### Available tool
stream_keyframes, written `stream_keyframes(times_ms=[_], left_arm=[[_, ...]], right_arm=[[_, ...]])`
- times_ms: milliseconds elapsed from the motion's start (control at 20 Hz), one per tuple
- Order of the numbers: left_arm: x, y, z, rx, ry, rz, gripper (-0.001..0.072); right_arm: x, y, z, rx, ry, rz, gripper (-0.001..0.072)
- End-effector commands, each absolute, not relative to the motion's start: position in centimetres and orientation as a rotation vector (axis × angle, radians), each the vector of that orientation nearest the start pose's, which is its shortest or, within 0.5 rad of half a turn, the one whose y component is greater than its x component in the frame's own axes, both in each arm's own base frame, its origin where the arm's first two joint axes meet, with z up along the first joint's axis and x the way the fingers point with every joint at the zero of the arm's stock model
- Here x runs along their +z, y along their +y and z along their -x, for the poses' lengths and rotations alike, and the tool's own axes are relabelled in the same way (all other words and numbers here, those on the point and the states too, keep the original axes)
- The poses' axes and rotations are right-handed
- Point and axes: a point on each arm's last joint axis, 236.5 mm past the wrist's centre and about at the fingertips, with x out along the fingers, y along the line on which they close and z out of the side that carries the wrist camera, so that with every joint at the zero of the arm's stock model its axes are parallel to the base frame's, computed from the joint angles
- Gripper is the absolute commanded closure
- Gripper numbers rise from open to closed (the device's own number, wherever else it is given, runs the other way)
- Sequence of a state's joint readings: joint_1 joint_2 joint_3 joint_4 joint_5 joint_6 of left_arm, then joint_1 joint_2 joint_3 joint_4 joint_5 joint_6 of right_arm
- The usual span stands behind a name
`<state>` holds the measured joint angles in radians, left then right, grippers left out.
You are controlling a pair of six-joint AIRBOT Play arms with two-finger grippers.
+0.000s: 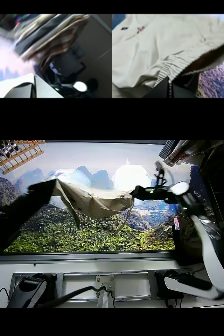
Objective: Fold the clothes and pants, and hang the long-sleeved shirts on hangers.
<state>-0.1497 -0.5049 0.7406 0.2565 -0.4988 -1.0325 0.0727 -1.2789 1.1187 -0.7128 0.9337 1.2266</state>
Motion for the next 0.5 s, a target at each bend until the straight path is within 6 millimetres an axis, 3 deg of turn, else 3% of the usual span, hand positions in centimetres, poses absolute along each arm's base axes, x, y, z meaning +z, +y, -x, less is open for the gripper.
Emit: stream_keyframes(times_ms=[0, 150, 250, 350, 450], left_arm=[[35.5, -14.8, -25.5, -0.666, -0.050, 0.477, 0.0700], [35.9, -14.8, -21.7, -0.680, -0.098, 0.306, 0.0700], [34.4, -15.5, -19.2, -0.717, -0.045, 0.225, 0.0701], [30.8, -15.4, -18.1, -0.702, 0.103, 0.172, 0.0701], [26.2, -12.4, -19.7, -0.546, 0.261, 0.086, 0.0701]], right_arm=[[14.2, 14.3, -37.1, 0.502, 0.874, -0.313, 0.0696], [20.0, 12.3, -32.4, 0.449, 0.752, -0.236, 0.0696], [21.9, 11.0, -29.1, 0.405, 0.724, -0.211, 0.0696], [22.2, 9.8, -26.0, 0.360, 0.747, -0.200, 0.0696], [22.4, 8.7, -25.1, 0.303, 0.747, -0.219, 0.0696]])
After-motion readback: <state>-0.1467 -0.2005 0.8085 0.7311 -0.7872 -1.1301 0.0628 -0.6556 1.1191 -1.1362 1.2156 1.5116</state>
